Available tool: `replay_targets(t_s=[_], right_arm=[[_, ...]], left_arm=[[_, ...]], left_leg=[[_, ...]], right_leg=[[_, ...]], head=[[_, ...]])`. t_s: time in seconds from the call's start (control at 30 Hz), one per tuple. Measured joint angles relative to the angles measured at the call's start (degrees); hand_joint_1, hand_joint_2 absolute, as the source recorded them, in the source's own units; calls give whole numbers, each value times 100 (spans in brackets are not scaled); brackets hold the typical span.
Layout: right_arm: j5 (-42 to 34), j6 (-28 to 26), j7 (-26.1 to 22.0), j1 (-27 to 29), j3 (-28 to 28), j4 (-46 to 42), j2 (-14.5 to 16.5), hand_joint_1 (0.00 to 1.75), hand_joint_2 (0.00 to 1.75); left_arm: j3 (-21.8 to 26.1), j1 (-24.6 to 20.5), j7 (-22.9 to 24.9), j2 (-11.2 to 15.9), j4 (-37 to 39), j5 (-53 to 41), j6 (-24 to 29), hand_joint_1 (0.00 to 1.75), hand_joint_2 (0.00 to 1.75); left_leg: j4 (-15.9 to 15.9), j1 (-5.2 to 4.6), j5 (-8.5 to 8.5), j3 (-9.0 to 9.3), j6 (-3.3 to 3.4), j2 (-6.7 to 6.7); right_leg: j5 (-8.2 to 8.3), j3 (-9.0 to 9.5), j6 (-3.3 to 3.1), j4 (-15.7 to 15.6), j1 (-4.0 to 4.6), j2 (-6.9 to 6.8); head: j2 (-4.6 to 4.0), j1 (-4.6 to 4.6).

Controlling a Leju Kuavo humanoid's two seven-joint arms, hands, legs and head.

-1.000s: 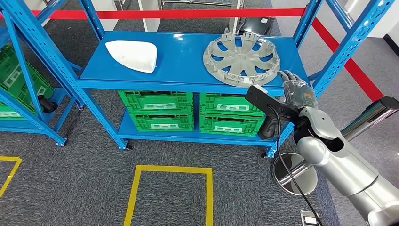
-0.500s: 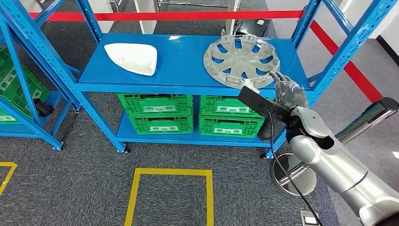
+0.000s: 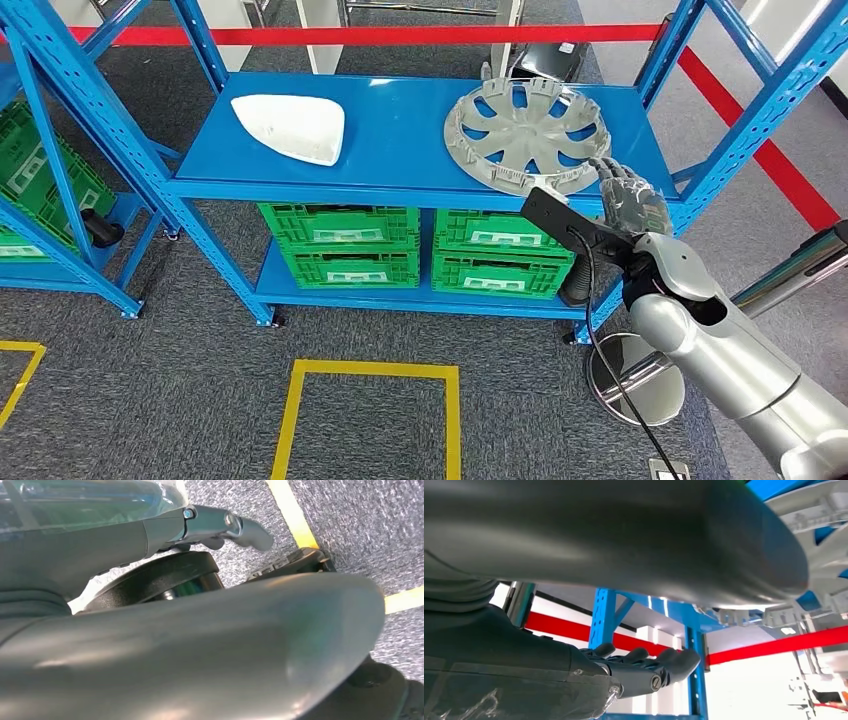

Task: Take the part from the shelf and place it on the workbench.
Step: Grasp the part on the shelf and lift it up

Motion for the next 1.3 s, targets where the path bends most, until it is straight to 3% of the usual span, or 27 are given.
replay_targets(t_s=[0.07, 0.1, 0.2, 0.23, 0.27, 0.33, 0.4, 0.57, 0.63, 0.7, 0.73, 0.77, 0.8, 0.87, 0.9, 0.93, 1.0, 1.1, 1.13, 1.23, 1.27, 1.3], right_arm=[[1, -3, 2, 0, -7, -4, -10, 0, 0], [1, -4, 3, -3, -9, -5, -11, 0, 0], [1, -3, 5, 15, -1, -5, -12, 0, 0], [1, -2, 5, 31, 2, -5, -12, 0, 0], [1, -1, 6, 43, 3, -5, -12, 0, 0], [1, -1, 7, 52, 2, -5, -12, 0, 0], [1, 1, 8, 46, 1, -6, -20, 0, 0], [-1, 7, 11, 33, -9, -17, -70, 0, 0], [-1, 6, 12, 12, -16, -24, -94, 0, 0], [-3, 9, 13, 26, -13, -27, -118, 0, 0], [-4, 12, 14, 45, -10, -27, -125, 0, 0], [-5, 13, 15, 61, -9, -28, -133, 0, 0], [-5, 14, 16, 67, -9, -31, -140, 0, 0], [-5, 14, 18, 61, -18, -39, -161, 0, 0], [-8, 15, 19, 58, -20, -44, -171, 0, 0], [-10, 17, 20, 56, -24, -48, -185, 0, 0], [-20, 21, 22, 60, -31, -60, -212, 0, 0], [-33, 20, 23, 62, -55, -91, -244, 0, 0], [-35, 19, 24, 59, -64, -102, -252, 0, 0], [-41, 28, 31, 82, -72, -115, -260, 0, 0], [-43, 35, 34, 93, -71, -115, -261, 0, 0], [-42, 43, 38, 98, -71, -117, -261, 0, 0]], left_arm=[[2, 2, -3, 5, 0, -1, 0, 0, 0], [2, -2, -6, 9, 0, -1, -1, 0, 0], [10, -37, -26, 10, 1, -4, 0, 0, 0], [16, -47, -32, 11, 2, -4, 1, 0, 0], [21, -51, -33, 13, 2, -4, 1, 0, 0], [27, -40, -25, 19, 2, -3, 1, 0, 0], [28, -21, -16, 17, 2, -3, 0, 0, 0], [32, -18, -19, 5, 2, -4, -1, 0, 0], [32, -15, -17, 3, 2, -4, -1, 0, 0], [32, -9, -16, 3, 2, -4, -1, 0, 0], [32, -6, -17, 3, 2, -4, -1, 0, 0], [32, -4, -17, 3, 2, -4, -1, 0, 0], [32, -1, -18, 2, 2, -4, -2, 0, 0], [32, 4, -16, -5, 2, -4, -3, 0, 0], [32, 7, -16, -7, 2, -5, -3, 0, 0], [33, 7, -16, -9, 2, -8, -2, 0, 0], [36, 9, -17, -8, 2, -12, -1, 0, 0], [38, 8, -19, 2, 1, -14, -3, 0, 0], [39, 2, -24, 5, 0, -14, -3, 0, 0], [48, -39, -39, 8, 0, -16, -1, 0, 0], [52, -50, -39, 8, 0, -17, -1, 0, 0], [55, -57, -38, 8, 0, -17, -1, 0, 0]], left_leg=[[101, -7, -95, -12, -71, 9], [304, -3, -202, -92, -116, 14], [1321, 45, -552, -595, -230, 21], [1488, 53, -534, -703, -251, 22], [1453, 59, -405, -722, -263, 23], [865, 72, 70, -533, -265, 24], [314, 68, 326, -319, -219, 24], [27, 78, 206, -188, 14, 8], [0, 95, 189, -148, 78, 9], [-1, 88, 155, -118, 117, 11], [-1, 82, 134, -95, 127, 11], [-1, 74, 107, -62, 131, 8], [-1, 66, 75, -16, 130, 4], [-8, 54, -2, 94, 113, -4], [-5, 39, -38, 131, 93, -7], [-10, 33, -63, 149, 69, -9], [-34, 21, -90, 162, 16, -10], [47, 12, -202, 163, -82, 2], [270, 16, -310, 65, -125, 9], [1357, 50, -646, -511, -223, 21], [1526, 53, -610, -633, -236, 21], [1482, 55, -459, -660, -239, 21]], right_leg=[[-15, 94, -39, -79, -49, -5], [-25, 153, -56, -118, -78, -12], [-91, 258, -72, -132, -95, -24], [-122, 291, -67, -125, -97, -21], [-156, 329, -58, -116, -100, -16], [-234, 419, -25, -93, -107, -2], [-290, 453, 26, -72, -90, 15], [-366, 360, 174, 17, -73, 4], [-586, 115, 217, 499, -79, -7], [-834, -344, 233, 1273, -79, -8], [-855, -522, 231, 1524, -77, -8], [-768, -620, 220, 1597, -75, -8], [-564, -591, 199, 1416, -69, -8], [-84, -319, 129, 675, -42, -9], [67, -175, 98, 344, -24, -10], [111, -77, 74, 134, -9, -7], [54, -8, 47, 10, 8, 6], [1, 99, -12, -77, -54, 6], [-17, 150, -32, -100, -80, 0], [-102, 261, -59, -109, -91, -11], [-136, 302, -57, -105, -90, -9], [-172, 350, -51, -99, -90, -5]], head=[[0, -18], [0, -39], [0, -99], [0, -106], [0, -111], [0, -123], [0, -142], [0, -121], [0, -81], [0, -44], [0, -32], [0, -21], [0, -11], [0, 5], [0, 5], [0, 10], [0, 16], [0, 3], [0, -21], [0, -89], [0, -95], [0, -100]])
